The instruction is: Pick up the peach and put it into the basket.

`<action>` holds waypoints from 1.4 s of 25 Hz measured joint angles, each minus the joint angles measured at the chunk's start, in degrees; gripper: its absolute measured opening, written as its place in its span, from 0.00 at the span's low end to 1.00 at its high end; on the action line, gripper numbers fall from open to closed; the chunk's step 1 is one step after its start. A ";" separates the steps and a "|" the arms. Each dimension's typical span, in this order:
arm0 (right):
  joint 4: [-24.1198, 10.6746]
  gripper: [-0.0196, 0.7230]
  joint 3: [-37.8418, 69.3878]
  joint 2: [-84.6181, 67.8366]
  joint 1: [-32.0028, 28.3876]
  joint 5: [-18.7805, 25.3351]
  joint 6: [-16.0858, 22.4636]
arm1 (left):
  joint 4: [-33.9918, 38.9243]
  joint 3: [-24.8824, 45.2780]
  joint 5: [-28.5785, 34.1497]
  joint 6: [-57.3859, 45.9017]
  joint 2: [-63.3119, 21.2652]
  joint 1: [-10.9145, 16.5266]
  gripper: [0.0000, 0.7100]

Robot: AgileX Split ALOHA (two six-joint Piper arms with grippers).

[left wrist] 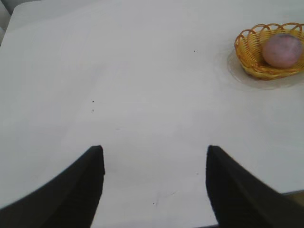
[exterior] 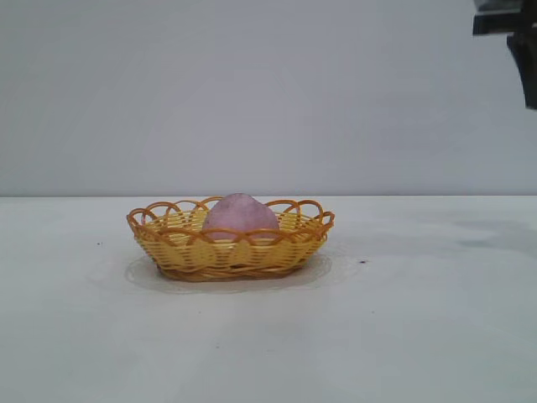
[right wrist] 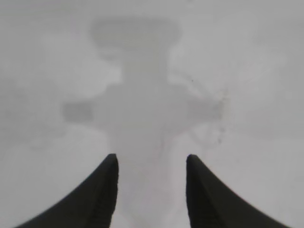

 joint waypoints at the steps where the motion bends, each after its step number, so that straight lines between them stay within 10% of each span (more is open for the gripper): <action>1: -0.02 0.41 0.00 -1.05 0.00 0.16 0.00 | 0.00 0.00 0.00 0.00 0.00 0.00 0.58; 35: -0.13 0.41 55.13 -89.25 0.00 -1.42 1.02 | 0.00 0.00 0.00 0.00 0.00 0.00 0.58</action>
